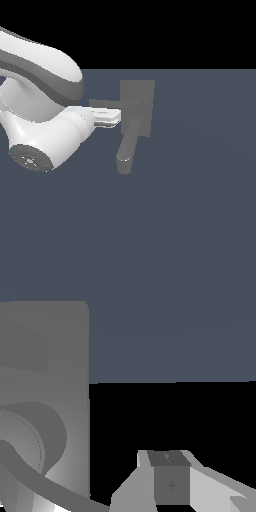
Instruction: Turn on the faucet by rotating a designated handle.
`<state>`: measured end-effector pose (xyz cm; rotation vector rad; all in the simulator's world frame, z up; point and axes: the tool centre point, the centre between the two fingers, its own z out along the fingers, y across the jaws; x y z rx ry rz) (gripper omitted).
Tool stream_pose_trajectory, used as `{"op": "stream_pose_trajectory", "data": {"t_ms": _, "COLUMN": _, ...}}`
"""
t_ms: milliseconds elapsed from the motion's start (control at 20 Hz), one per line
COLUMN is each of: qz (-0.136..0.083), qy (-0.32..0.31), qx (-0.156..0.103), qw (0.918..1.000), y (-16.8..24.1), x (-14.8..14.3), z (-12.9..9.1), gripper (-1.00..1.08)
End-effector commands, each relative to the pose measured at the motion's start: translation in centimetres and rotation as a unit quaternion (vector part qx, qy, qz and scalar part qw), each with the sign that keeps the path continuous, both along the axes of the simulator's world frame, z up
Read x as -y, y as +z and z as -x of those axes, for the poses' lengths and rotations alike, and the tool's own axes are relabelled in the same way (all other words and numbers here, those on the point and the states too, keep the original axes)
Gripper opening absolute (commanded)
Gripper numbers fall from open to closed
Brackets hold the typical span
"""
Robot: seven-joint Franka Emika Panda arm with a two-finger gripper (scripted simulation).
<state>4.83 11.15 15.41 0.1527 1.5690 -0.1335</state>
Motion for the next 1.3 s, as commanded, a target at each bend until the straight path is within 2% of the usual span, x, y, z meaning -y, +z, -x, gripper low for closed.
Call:
{"op": "stream_pose_trajectory", "data": {"t_ms": 0, "qz": -0.001, "qy": 0.001, "qx": 0.002, "qw": 1.0000, "y": 1.3, "x": -0.2, "z": -0.1, "gripper": -1.00}}
{"op": "stream_pose_trajectory", "data": {"t_ms": 200, "qz": -0.001, "qy": 0.001, "qx": 0.002, "qw": 1.0000, "y": 3.0, "x": -0.4, "z": -0.1, "gripper": -1.00}}
{"op": "stream_pose_trajectory", "data": {"t_ms": 300, "qz": 0.000, "qy": -0.001, "qx": -0.003, "qw": 1.0000, "y": 1.9, "x": -0.2, "z": 0.0, "gripper": -1.00}}
{"op": "stream_pose_trajectory", "data": {"t_ms": 1250, "qz": -0.001, "qy": 0.001, "qx": 0.002, "qw": 1.0000, "y": 8.7, "x": 1.9, "z": 0.3, "gripper": -1.00}}
